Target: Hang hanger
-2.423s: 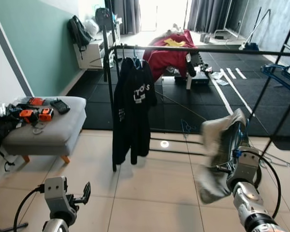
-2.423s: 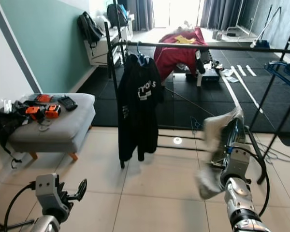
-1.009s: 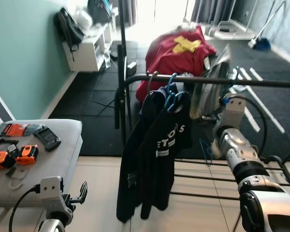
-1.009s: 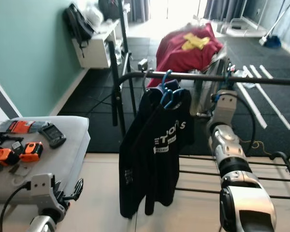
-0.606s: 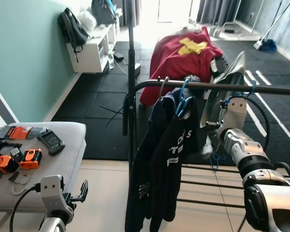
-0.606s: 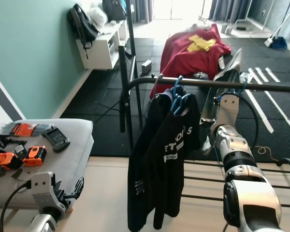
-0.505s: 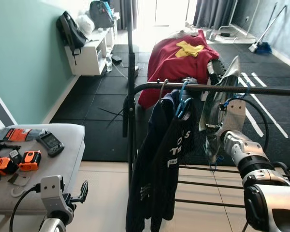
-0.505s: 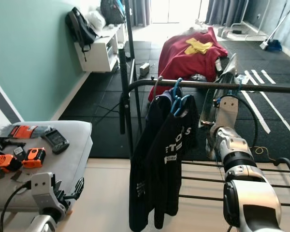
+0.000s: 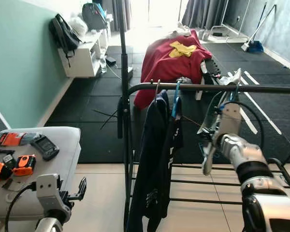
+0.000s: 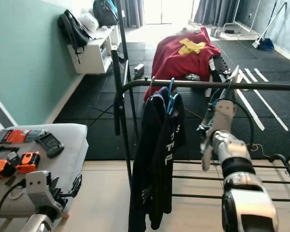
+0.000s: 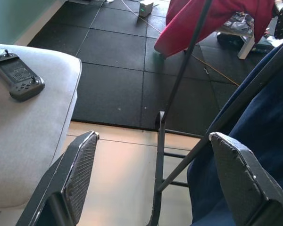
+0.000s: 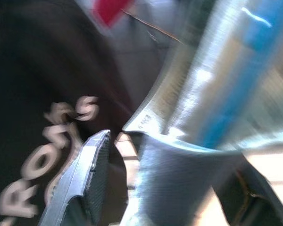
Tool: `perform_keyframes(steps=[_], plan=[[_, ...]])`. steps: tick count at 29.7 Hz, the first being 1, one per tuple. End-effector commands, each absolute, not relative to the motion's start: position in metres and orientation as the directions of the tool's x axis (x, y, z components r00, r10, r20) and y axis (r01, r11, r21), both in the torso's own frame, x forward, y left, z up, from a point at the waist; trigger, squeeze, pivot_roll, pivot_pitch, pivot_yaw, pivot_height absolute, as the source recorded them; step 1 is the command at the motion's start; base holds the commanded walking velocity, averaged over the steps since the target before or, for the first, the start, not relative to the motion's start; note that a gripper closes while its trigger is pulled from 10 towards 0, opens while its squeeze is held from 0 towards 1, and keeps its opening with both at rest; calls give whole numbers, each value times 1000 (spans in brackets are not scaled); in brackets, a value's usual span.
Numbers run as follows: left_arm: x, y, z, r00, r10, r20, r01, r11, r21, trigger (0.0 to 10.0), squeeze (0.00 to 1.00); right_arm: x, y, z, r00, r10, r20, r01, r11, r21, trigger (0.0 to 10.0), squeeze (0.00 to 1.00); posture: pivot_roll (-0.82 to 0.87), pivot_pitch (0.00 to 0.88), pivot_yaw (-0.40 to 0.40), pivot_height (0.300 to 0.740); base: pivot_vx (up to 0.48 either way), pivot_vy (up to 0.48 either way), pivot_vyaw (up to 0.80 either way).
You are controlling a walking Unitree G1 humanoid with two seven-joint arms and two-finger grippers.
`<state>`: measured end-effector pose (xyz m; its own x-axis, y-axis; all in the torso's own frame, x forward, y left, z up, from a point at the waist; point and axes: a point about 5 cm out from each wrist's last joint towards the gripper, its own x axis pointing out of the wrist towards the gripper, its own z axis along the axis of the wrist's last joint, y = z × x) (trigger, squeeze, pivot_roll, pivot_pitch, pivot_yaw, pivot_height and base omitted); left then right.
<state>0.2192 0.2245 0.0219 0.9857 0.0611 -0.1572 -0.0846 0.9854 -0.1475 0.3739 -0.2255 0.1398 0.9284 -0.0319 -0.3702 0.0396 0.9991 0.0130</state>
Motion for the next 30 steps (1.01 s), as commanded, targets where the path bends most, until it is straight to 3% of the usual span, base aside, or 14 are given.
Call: perform_keyframes(steps=[1,8,9,10,11,17,18,23,30], plan=[[212,229,17,978,70,-194,-99,985,-143,10000,0,373,-206,145,943,105,-316,-112,994,-2,10000,1000,-69,40,6,740,0,0,0],[204,228,10,972,70,-223,-108,980,-165,10000,0,364,-198,156,954,177,-242,-186,982,-15,10000,1000,-79,38,6,740,0,0,0],[203,228,10,972,66,-225,-107,979,-175,10000,0,361,-197,157,959,162,-232,-175,984,-36,10000,600,-80,35,5,740,0,0,0],[203,227,10,972,63,-225,-106,978,-181,10000,0,358,-196,157,962,152,-227,-167,985,-49,10000,600,-80,35,5,740,0,0,0],[202,226,11,972,61,-228,-105,977,-186,10000,0,355,-195,156,963,139,-232,-157,986,-61,10000,86,-81,37,5,740,0,0,0],[201,226,12,971,59,-232,-105,976,-191,10000,0,349,-194,155,962,131,-238,-153,985,-77,10000,86,-81,38,5,740,0,0,0],[201,225,12,970,53,-236,-101,976,-194,10000,0,346,-197,150,961,91,-261,-117,989,-87,10000,0,-86,43,8,740,0,0,0],[198,218,11,968,-19,-249,-32,980,-198,10000,0,338,-222,140,946,-65,-319,21,990,-140,10000,0,-89,47,9,740,0,0,0],[197,214,12,966,-61,-251,11,981,-196,10000,0,334,-239,142,951,-116,-287,78,987,-139,10000,0,-92,49,8,740,-290,0,0]])
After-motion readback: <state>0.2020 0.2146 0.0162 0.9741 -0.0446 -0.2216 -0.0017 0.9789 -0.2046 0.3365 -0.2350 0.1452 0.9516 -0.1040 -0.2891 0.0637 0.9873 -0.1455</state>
